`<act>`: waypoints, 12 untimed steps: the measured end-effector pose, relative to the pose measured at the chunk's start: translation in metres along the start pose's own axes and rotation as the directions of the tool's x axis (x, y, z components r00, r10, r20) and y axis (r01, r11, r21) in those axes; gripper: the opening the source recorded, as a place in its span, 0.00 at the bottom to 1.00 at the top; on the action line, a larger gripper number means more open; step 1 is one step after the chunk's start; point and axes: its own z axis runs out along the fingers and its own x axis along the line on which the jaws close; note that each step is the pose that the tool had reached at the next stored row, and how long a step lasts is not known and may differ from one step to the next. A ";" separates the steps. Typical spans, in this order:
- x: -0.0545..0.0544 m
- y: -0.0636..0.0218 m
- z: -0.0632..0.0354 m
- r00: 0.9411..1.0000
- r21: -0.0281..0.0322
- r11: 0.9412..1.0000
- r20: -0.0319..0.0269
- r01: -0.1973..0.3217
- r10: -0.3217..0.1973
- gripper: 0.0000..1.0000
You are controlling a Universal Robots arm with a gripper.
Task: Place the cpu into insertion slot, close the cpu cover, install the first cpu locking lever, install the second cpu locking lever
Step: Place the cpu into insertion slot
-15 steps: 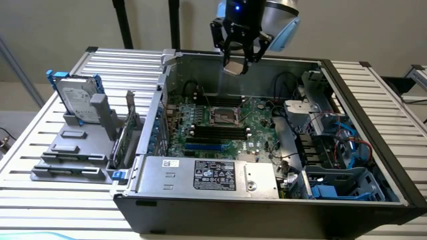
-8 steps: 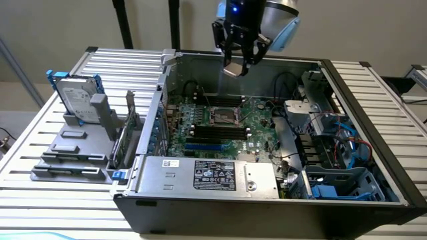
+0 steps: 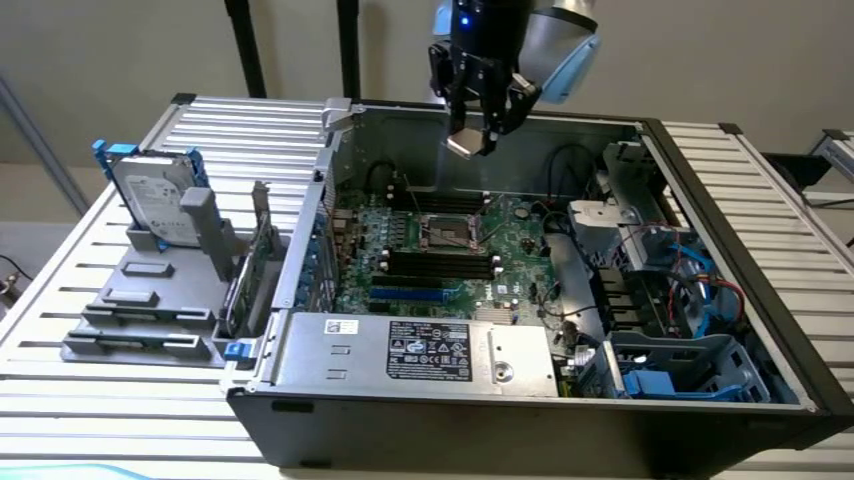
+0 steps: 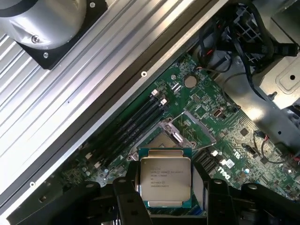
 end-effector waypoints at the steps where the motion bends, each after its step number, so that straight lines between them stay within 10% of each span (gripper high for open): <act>1: 0.000 0.0000 0.0004 1.000 0.000 1.000 0.001 -0.018 0.018 0.55; 12: 0.000 -0.0003 0.0059 0.976 -0.004 0.976 0.009 -0.216 0.216 0.55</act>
